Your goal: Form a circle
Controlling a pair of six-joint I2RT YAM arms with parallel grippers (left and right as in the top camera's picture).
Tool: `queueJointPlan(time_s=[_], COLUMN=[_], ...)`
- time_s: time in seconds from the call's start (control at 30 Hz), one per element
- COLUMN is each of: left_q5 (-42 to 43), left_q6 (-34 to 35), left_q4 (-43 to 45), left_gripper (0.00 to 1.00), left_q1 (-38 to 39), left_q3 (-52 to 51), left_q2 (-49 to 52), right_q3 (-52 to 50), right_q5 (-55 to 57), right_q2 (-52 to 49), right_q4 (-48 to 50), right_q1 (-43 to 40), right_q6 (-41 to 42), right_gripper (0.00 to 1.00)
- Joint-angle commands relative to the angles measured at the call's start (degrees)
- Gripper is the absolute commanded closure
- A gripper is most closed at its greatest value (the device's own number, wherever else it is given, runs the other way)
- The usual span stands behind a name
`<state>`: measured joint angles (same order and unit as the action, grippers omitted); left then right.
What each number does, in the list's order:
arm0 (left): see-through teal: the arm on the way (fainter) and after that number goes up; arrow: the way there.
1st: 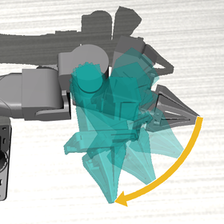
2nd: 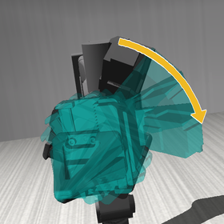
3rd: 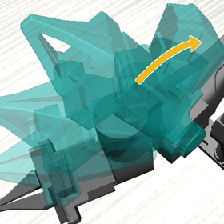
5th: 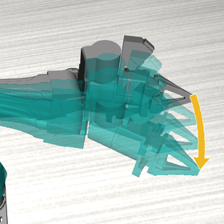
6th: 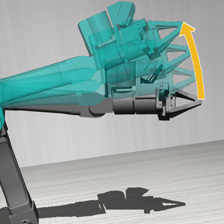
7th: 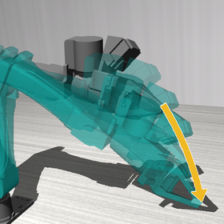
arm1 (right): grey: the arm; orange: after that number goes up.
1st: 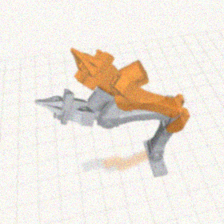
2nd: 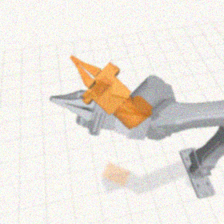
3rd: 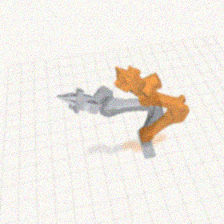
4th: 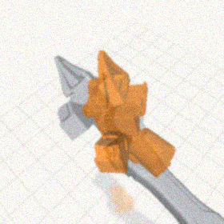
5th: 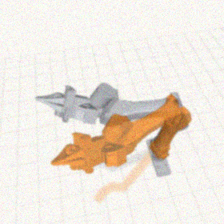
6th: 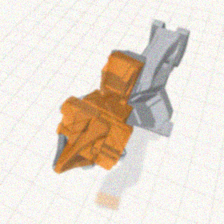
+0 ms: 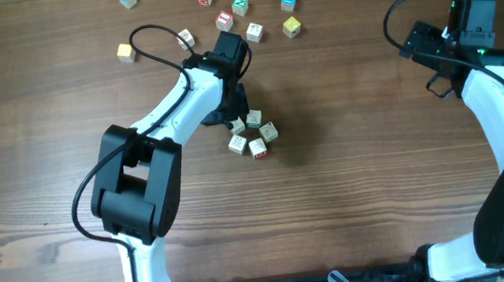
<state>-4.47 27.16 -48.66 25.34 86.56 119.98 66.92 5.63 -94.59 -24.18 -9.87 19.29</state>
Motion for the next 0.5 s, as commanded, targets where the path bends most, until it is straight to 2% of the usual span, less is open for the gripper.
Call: queueJointPlan(time_s=[0.0, 0.23, 0.37, 0.47], left_q5=[-0.72, -0.74, -1.68, -6.21], left_q6=[0.79, 2.10, 2.05, 2.10], left_q4=[-0.28, -1.25, 0.24, 1.70], left_gripper=[0.94, 0.92, 0.88, 0.86], left_q1=[0.00, 0.00, -0.13, -0.79], left_q3=[-0.48, -0.48, -0.48, 0.42], left_q2=[-1.68, -1.68, -1.68, -1.79], right_q3=[0.48, 0.48, 0.48, 0.48], right_q5=[-0.07, -0.09, -0.07, -0.07], right_q2=[0.20, 0.20, 0.20, 0.20], right_q4=[-0.02, -0.02, -0.02, -0.02], right_q1=[0.04, 0.04, 0.04, 0.04], right_q6=[0.61, 0.61, 0.61, 0.61], right_gripper=[0.00, 0.00, 0.00, 0.00])
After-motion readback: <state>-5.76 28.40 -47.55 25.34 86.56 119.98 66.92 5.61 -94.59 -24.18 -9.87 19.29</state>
